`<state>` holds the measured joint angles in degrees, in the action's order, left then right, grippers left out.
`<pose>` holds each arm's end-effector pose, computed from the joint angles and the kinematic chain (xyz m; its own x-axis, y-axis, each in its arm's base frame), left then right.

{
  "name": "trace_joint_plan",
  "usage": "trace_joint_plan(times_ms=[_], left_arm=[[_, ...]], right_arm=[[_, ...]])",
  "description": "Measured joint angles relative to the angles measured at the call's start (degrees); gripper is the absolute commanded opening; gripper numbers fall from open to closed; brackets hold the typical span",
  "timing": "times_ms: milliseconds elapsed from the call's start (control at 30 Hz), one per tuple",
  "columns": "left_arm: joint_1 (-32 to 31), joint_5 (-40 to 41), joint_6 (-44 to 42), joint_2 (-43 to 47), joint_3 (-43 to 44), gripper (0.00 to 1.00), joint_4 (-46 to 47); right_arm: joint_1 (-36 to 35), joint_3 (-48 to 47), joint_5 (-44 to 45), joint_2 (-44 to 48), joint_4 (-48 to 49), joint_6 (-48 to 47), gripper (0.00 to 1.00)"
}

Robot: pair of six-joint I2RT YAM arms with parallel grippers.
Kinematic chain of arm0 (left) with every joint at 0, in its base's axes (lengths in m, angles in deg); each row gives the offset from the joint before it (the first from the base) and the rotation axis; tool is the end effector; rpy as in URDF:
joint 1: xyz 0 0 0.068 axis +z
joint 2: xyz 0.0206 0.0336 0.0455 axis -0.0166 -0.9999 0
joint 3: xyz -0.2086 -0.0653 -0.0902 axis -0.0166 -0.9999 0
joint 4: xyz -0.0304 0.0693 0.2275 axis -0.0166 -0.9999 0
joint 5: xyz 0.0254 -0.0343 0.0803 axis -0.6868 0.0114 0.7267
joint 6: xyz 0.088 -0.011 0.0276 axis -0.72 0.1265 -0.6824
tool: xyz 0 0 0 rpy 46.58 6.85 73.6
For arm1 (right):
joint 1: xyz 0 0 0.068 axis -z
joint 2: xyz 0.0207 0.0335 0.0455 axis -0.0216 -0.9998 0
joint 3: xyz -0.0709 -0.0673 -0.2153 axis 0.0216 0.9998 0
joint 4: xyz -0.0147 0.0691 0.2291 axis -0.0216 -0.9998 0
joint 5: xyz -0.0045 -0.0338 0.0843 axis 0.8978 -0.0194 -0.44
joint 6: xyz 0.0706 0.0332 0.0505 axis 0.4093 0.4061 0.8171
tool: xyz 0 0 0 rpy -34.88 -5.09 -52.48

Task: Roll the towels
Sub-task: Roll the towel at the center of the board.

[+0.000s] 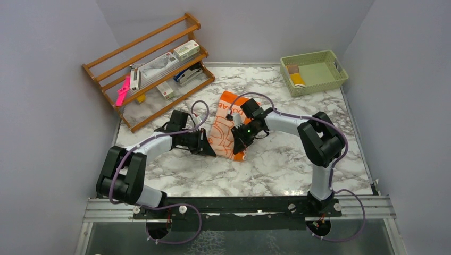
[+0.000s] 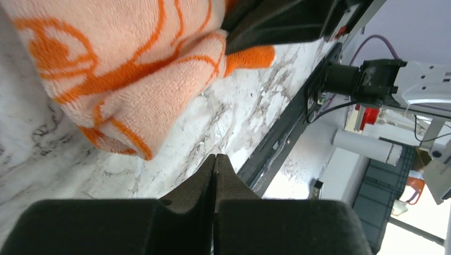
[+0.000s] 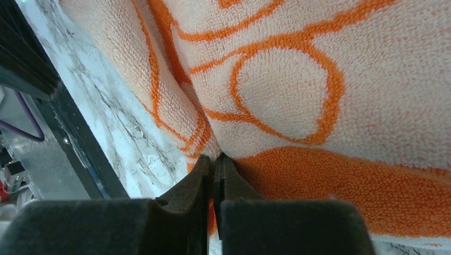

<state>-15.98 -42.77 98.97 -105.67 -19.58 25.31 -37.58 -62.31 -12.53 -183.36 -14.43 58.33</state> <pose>0.2342 -0.1374 0.1249 -0.9711 0.0129 -0.2385 0.2050 0.5572 -0.8047 0.2528 0.2486 0.0865 -0.7612 -0.5649 -0.3186 -0.6300 0.5275 0.5699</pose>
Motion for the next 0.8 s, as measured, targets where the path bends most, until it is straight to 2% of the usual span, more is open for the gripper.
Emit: trace_joint_plan(times_ms=[300,600,800], left_arm=[[-1.09,-0.94,1.73,-3.39,-0.68,0.0,2.86],[-0.31,2.86,-1.4,-18.1,10.43,0.0,-0.48],[1.51,2.43,-3.1,-20.55,12.87,0.0,-3.74]], right_arm=[[0.09,-0.24,-0.44,-0.35,-0.33,0.04,0.01],[0.09,-0.24,-0.72,-0.35,-0.35,0.04,0.01],[0.09,-0.09,-0.7,-0.35,-0.2,0.0,0.01]])
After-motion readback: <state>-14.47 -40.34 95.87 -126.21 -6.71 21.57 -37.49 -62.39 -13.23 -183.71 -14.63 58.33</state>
